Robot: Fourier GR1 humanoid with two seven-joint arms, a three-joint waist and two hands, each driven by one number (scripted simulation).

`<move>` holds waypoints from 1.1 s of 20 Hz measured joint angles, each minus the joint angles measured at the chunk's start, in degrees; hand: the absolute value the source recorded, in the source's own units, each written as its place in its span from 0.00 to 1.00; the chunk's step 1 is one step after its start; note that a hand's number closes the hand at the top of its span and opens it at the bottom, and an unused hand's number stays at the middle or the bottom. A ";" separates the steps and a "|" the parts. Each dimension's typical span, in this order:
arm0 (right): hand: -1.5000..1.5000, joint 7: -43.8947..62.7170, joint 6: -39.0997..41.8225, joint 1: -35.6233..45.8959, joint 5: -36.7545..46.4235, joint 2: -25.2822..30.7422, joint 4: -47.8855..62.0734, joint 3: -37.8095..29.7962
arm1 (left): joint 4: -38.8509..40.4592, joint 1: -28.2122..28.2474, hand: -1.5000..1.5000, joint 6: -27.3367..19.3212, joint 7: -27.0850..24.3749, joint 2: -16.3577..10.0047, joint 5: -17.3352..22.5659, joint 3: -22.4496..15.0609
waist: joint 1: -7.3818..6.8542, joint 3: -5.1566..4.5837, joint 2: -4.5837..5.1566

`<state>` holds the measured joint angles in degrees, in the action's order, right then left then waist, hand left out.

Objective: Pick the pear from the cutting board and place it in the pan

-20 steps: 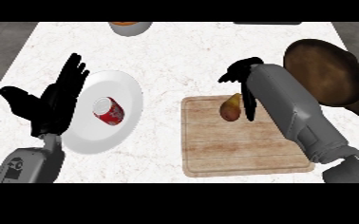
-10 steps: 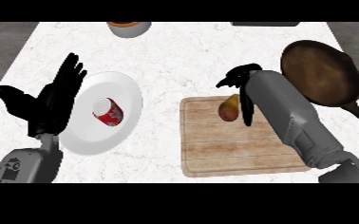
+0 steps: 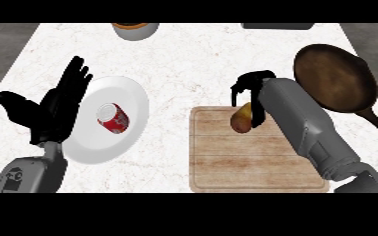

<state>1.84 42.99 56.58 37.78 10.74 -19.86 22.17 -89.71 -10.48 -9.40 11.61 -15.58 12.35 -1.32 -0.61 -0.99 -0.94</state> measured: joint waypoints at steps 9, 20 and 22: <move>1.00 -2.63 -6.36 -1.60 0.85 0.67 -1.63 -2.44 | -0.40 1.54 0.50 0.92 -0.35 0.26 -0.17 0.89 | 0.07 0.36 0.20; 1.00 -9.30 -33.98 -9.81 8.65 8.55 -28.72 1.36 | 0.23 5.34 0.50 -0.02 -0.52 -1.20 0.21 4.38 | 6.37 0.91 -1.89; 1.00 -9.46 -37.58 -11.19 9.04 10.84 -34.58 0.48 | 0.06 5.55 0.50 -0.29 -0.53 -1.36 0.19 4.83 | 7.16 0.93 -1.99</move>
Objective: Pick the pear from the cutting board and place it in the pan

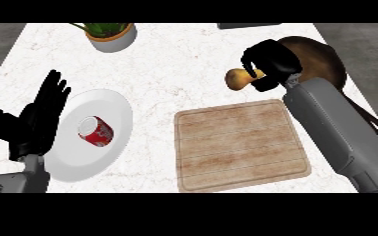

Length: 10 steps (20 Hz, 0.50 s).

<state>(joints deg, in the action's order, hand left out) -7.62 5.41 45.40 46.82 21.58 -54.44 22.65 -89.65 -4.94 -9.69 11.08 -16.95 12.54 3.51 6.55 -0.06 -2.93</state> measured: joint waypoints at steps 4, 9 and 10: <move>1.00 1.94 -3.38 -4.60 -0.13 4.11 -13.33 -1.80 | -0.78 0.36 0.50 -0.30 0.19 0.03 0.10 0.38 | 0.45 0.00 0.17; 1.00 6.19 -0.57 -13.54 -3.92 11.30 -31.08 -6.79 | -2.00 0.59 0.50 0.22 0.52 0.32 0.08 -0.27 | -0.92 0.01 1.04; 1.00 7.48 0.06 -15.33 -4.73 12.44 -34.39 -8.18 | -1.99 0.07 0.50 0.23 0.69 0.63 -0.06 -0.70 | -1.40 0.02 1.28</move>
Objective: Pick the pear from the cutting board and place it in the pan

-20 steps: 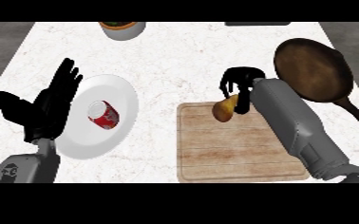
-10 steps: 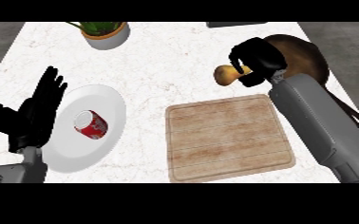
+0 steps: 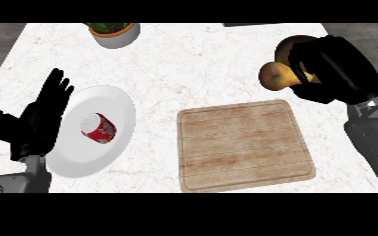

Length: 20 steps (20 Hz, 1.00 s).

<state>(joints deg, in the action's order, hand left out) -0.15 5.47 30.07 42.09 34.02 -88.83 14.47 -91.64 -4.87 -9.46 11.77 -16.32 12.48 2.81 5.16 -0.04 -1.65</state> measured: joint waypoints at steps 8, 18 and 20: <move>1.00 2.35 0.87 -10.04 -5.36 4.64 -8.47 -13.70 | 0.68 -3.06 0.50 0.70 0.27 1.81 -1.42 -1.96 | -3.72 0.04 1.31; 1.00 -14.70 -3.69 -1.23 -8.12 6.87 20.49 -24.80 | 1.11 -5.16 0.50 2.56 1.06 1.94 -1.38 -1.31 | -6.03 0.09 1.95; 1.00 -19.49 -5.82 0.92 -7.28 6.95 27.99 -25.41 | 1.25 -5.89 0.50 2.31 1.36 2.44 -1.84 -1.73 | -6.37 0.11 2.08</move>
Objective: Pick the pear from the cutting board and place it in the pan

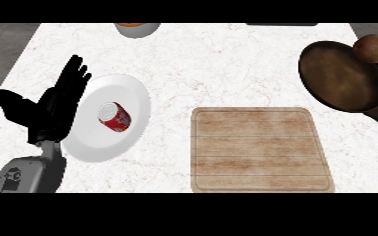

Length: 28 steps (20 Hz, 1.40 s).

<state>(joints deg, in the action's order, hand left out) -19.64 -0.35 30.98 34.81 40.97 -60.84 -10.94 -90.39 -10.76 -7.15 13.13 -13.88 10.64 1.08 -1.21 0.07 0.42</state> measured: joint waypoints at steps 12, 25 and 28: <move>1.00 -19.64 -10.79 12.05 5.36 -3.30 34.45 -0.16 | -0.36 -0.60 0.50 1.18 -0.05 0.52 -0.11 0.07 | -1.74 0.11 0.62; 0.00 -18.13 -6.51 16.46 5.73 -2.92 51.08 -2.77 | -0.51 -1.59 0.50 1.01 0.40 1.64 -1.05 -1.01 | -2.81 0.31 1.29; 0.00 -21.82 -3.60 16.52 2.46 -1.92 51.93 -5.98 | -0.24 -1.64 0.50 1.03 0.19 1.52 -0.93 -0.48 | -2.40 0.33 1.24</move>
<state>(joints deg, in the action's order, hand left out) -41.45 -3.94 47.50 37.27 39.05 -8.91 -16.91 -90.63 -12.40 -6.12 13.32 -12.35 9.71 0.60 -3.62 0.40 1.66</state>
